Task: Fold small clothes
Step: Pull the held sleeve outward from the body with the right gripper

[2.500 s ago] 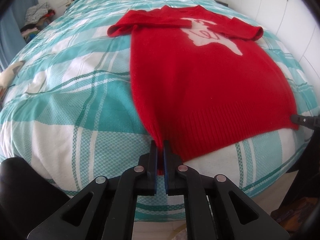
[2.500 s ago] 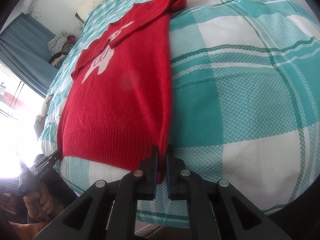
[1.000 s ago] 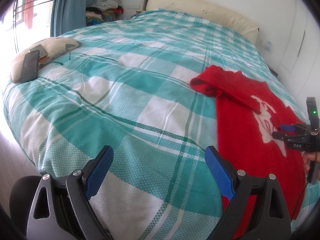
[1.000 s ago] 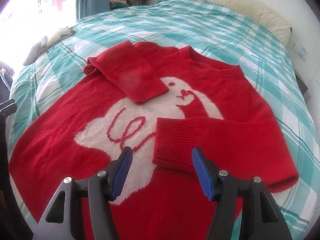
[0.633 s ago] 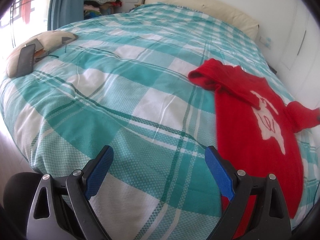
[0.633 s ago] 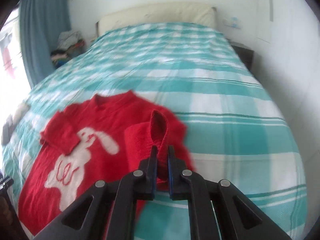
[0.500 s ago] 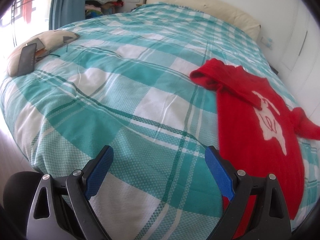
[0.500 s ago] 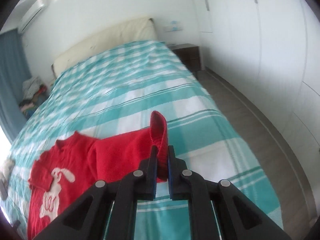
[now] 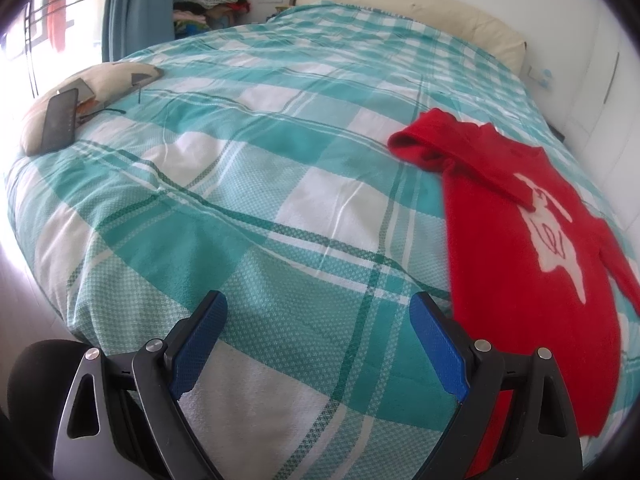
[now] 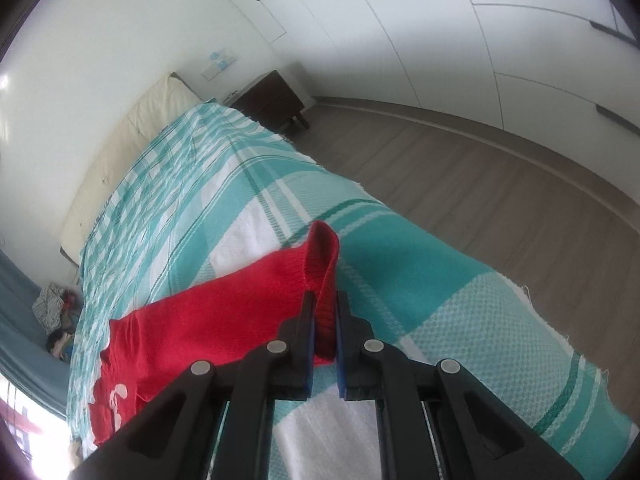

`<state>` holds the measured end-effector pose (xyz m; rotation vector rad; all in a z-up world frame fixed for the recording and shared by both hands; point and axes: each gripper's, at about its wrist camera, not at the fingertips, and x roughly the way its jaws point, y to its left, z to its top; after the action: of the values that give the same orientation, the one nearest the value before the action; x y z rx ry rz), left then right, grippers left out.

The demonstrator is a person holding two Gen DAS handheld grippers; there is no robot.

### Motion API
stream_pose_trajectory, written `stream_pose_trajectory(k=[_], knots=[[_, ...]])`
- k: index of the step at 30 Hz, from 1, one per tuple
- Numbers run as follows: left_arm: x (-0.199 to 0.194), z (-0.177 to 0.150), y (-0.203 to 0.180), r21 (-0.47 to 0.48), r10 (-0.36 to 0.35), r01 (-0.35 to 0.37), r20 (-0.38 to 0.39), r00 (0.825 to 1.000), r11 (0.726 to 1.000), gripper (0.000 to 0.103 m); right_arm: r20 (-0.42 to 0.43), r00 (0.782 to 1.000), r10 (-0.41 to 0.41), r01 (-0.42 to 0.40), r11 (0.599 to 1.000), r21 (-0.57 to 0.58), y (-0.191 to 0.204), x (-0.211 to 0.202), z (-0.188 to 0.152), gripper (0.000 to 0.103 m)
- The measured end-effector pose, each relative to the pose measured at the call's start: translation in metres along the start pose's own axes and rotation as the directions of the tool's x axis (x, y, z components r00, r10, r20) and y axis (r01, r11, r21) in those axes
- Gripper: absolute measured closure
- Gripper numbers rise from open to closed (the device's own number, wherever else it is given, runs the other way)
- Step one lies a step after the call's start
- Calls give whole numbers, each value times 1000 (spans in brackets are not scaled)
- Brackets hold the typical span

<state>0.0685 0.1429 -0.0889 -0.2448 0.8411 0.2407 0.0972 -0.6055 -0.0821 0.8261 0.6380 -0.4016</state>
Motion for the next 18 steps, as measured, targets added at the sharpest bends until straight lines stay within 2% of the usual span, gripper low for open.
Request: stream_pose_trajectory(k=[8, 15, 18], knots=[[1, -1, -4, 25, 12, -12, -5, 1000, 1000, 9, -23, 991, -134, 132, 989, -65, -2, 3, -2, 96], [1, -2, -5, 25, 13, -13, -5, 1000, 1000, 9, -34, 989, -145, 142, 986, -85, -1, 8, -1, 96], [0, -2, -7, 38, 18, -18, -7, 1000, 999, 9, -21, 983, -182, 179, 980, -87, -1, 3, -3, 93]])
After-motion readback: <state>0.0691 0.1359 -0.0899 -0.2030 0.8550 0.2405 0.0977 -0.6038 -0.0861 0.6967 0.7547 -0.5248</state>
